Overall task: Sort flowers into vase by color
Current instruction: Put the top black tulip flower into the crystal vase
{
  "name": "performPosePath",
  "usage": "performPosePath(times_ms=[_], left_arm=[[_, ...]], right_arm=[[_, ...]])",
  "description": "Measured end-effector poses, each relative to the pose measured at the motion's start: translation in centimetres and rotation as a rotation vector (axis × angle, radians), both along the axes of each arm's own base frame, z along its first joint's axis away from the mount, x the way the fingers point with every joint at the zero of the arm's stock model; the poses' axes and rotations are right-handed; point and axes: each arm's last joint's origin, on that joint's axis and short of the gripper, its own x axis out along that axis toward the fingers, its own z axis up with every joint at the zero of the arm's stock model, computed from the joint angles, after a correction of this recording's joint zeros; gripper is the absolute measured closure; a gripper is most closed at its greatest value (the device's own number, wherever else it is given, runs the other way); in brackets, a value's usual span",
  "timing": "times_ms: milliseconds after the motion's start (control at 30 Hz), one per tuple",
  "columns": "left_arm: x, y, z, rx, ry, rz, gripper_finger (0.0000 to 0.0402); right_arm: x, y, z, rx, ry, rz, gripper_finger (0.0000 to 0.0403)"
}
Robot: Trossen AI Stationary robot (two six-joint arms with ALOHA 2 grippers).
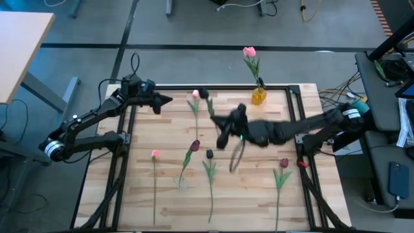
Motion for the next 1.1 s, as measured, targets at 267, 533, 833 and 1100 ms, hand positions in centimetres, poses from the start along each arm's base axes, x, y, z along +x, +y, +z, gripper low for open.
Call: performPosePath(times_ms=[267, 533, 833, 1100], left_arm=[[-1.2, -1.6, -0.7, 0.035, -0.028, -0.002, 0.0402], [-1.8, -2.4, 0.9, 0.114, -0.086, -0.001, 0.0402], [-2.3, -3.1, 2.0, 0.166, -0.120, 0.003, 0.0402], [-2.5, -3.3, 2.2, 0.187, -0.126, 0.002, 0.0402]], right_arm=[[2.3, 8.8, 0.7, -0.089, -0.111, 0.010, 0.0391], [9.0, 13.3, 0.7, -0.192, -0.148, 0.014, 0.0391], [14.7, 15.4, -1.2, -0.268, -0.189, -0.020, 0.0391], [16.9, 15.6, -3.0, -0.301, -0.173, -0.041, 0.0391]])
